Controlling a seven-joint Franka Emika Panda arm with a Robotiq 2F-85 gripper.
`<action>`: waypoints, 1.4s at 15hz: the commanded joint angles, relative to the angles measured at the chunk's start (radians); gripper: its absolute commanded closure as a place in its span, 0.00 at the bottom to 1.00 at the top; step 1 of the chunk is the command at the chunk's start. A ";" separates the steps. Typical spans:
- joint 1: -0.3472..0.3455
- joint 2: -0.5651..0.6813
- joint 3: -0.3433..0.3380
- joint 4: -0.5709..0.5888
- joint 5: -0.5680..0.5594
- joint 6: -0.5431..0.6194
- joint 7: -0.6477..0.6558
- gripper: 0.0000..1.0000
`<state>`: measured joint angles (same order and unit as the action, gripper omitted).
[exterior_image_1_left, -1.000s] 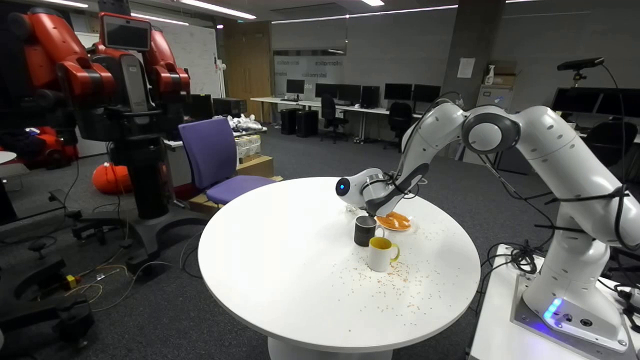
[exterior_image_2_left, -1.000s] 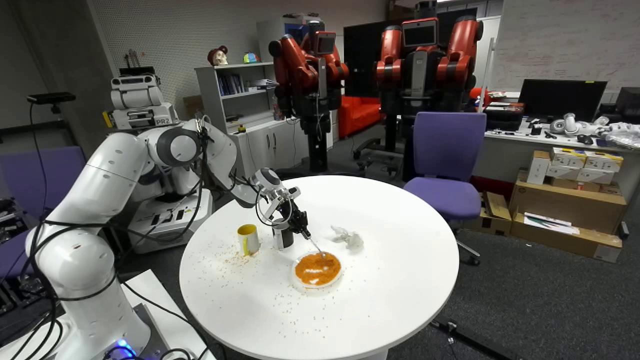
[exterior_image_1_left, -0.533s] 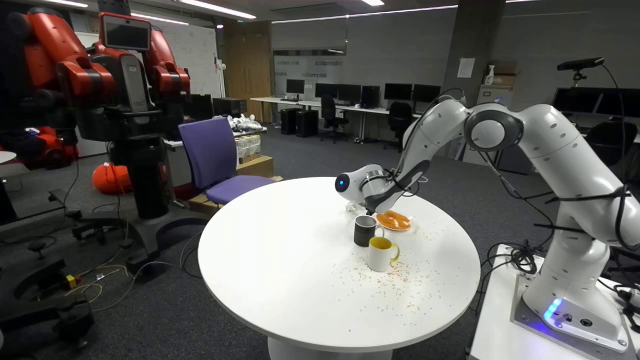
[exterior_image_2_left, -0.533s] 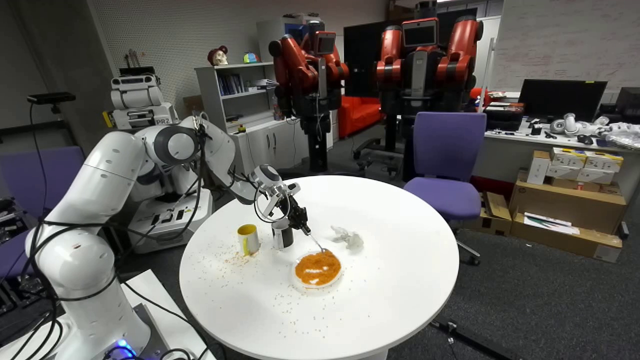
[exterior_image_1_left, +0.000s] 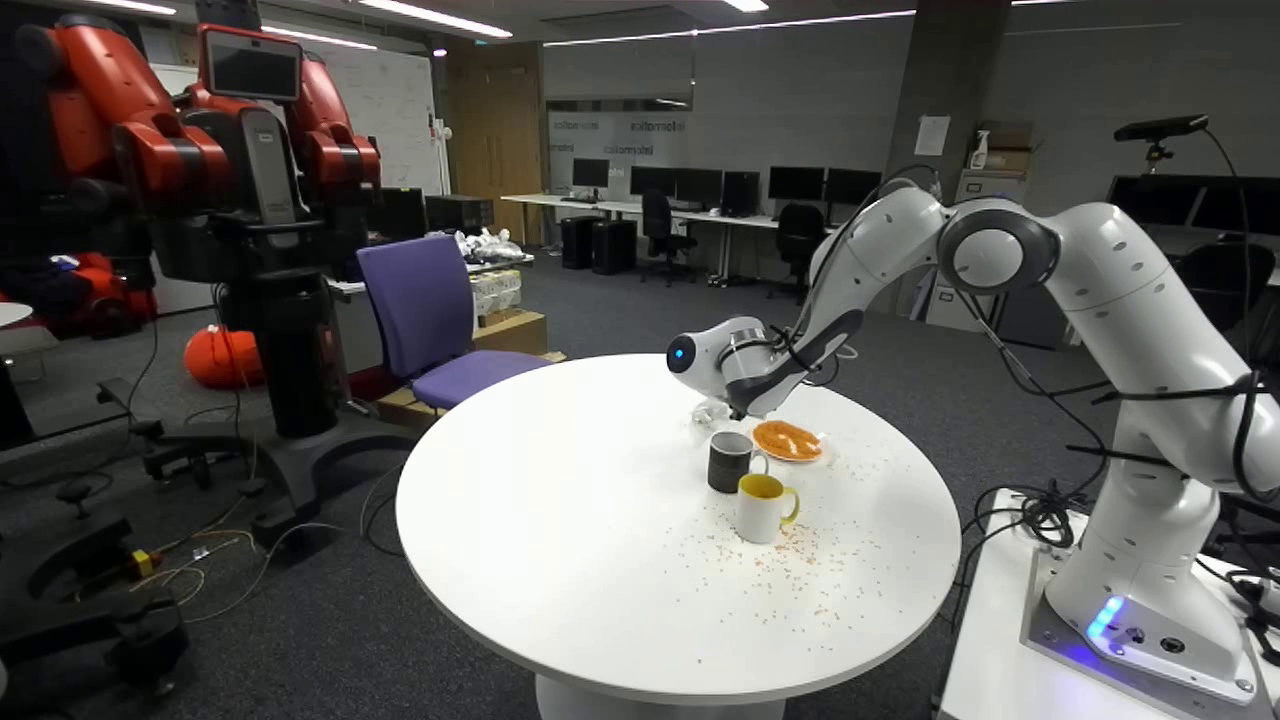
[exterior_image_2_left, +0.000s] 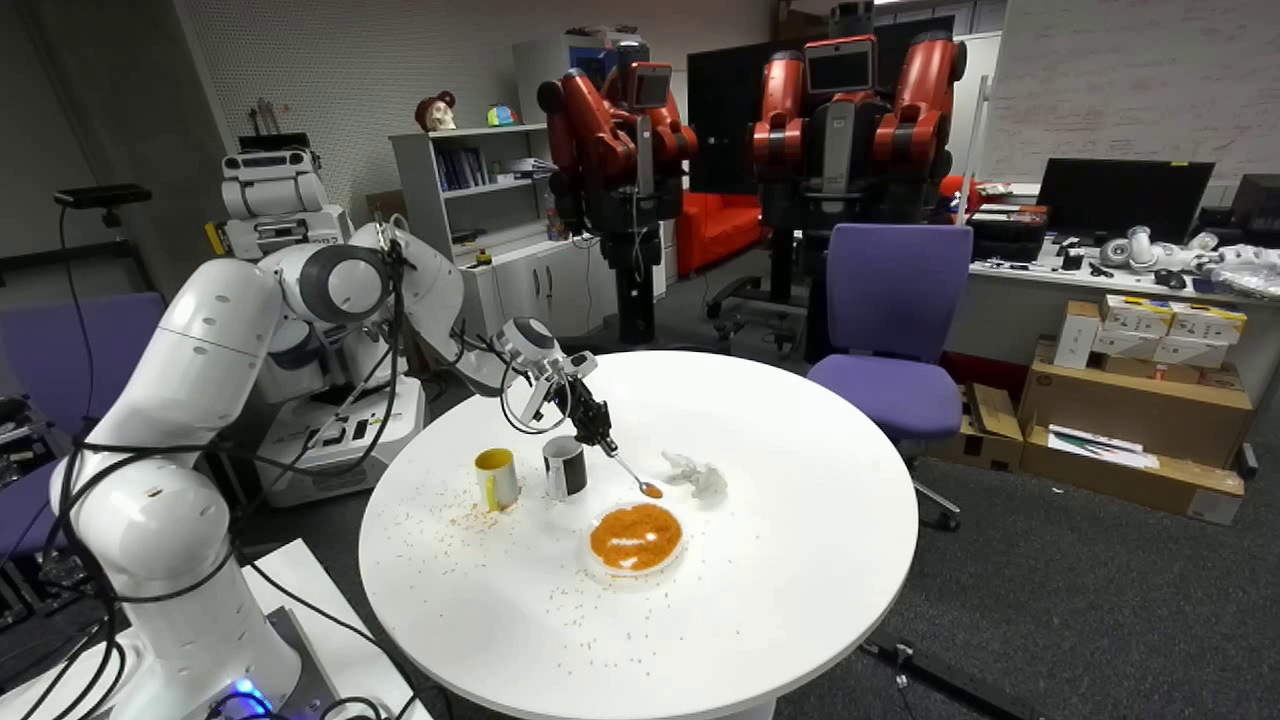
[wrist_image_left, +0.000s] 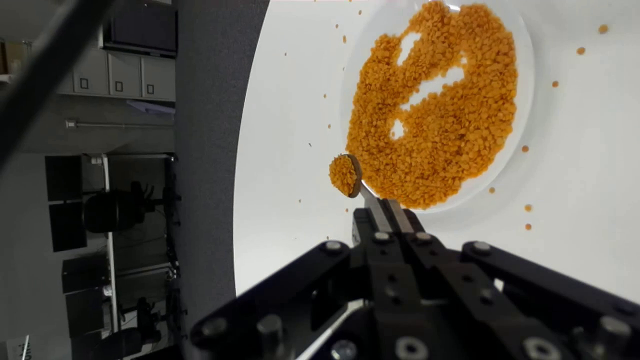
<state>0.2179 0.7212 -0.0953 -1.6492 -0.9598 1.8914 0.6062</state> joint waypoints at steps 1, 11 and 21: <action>0.020 -0.054 0.005 -0.032 -0.026 -0.067 0.062 1.00; 0.041 -0.092 0.042 -0.026 -0.036 -0.228 0.094 1.00; 0.045 -0.105 0.108 0.003 -0.023 -0.302 0.055 1.00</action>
<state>0.2518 0.6416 0.0000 -1.6492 -0.9694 1.6358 0.6895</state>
